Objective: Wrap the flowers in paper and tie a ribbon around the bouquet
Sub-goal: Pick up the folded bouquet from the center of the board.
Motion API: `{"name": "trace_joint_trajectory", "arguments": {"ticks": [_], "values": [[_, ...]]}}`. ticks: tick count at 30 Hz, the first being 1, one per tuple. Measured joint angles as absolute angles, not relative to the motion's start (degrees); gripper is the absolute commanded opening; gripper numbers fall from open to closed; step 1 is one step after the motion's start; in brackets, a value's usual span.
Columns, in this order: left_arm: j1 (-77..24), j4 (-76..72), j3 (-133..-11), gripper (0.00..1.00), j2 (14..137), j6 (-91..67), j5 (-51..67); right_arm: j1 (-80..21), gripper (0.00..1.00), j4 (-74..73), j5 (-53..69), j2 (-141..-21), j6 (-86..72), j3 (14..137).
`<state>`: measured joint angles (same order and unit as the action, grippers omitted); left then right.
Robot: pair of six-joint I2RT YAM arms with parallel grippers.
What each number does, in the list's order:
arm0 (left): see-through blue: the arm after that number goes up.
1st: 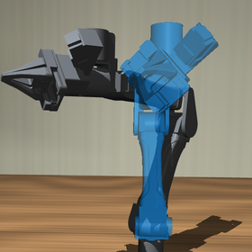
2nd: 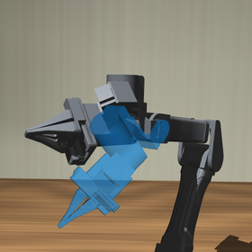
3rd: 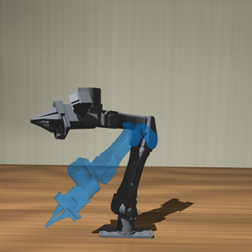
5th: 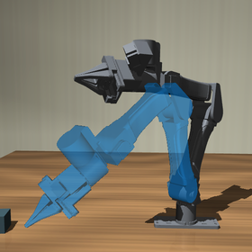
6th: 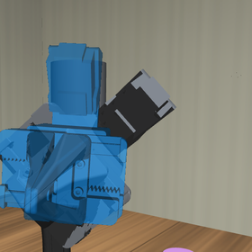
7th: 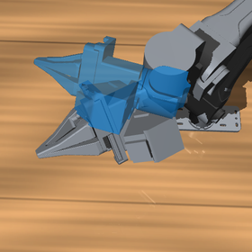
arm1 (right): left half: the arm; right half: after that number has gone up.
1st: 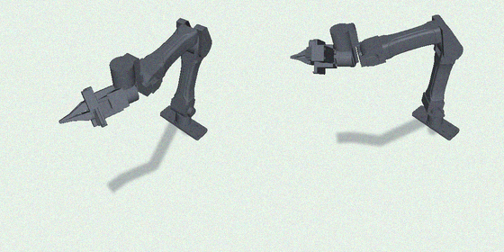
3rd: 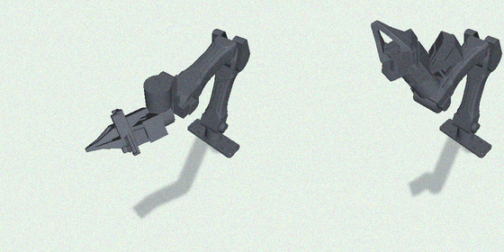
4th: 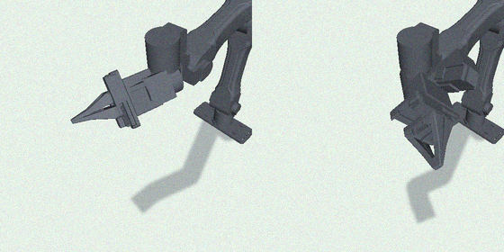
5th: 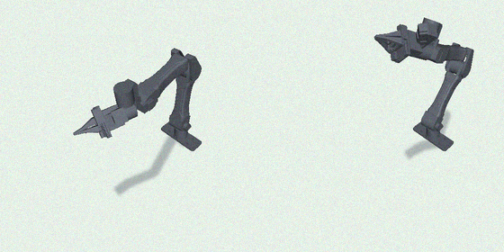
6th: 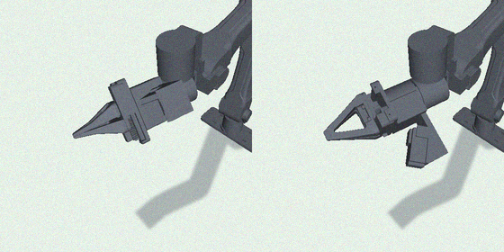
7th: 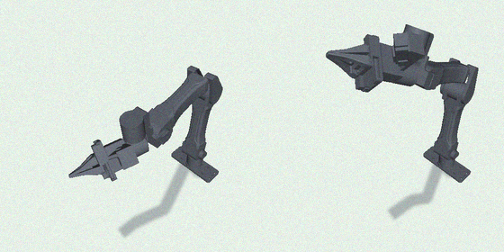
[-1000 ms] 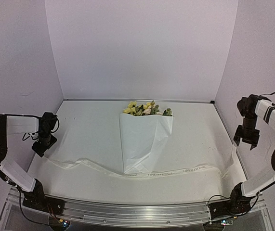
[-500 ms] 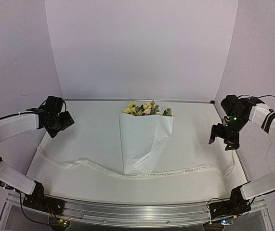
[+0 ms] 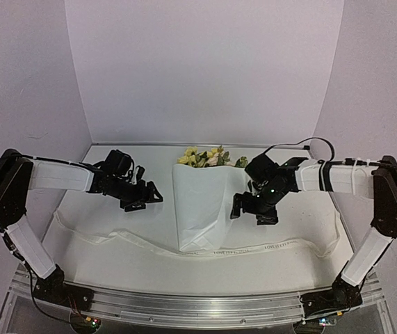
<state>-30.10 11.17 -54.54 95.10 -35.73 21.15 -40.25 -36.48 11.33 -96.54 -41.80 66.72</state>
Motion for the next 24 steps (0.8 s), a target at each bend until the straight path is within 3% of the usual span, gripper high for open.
{"name": "trace_joint_trajectory", "arguments": {"ticks": [13, 24], "values": [[-35.6, 8.6, -56.0, 0.56, 102.8, -34.3, 25.6, -46.0, 0.98, -29.6, 6.7, -103.1, -44.2, 71.0], [-39.5, 9.5, -63.1, 0.54, 109.5, -34.4, 21.5, -46.0, 0.96, -28.2, 8.5, -105.0, -45.7, 70.9]]}}
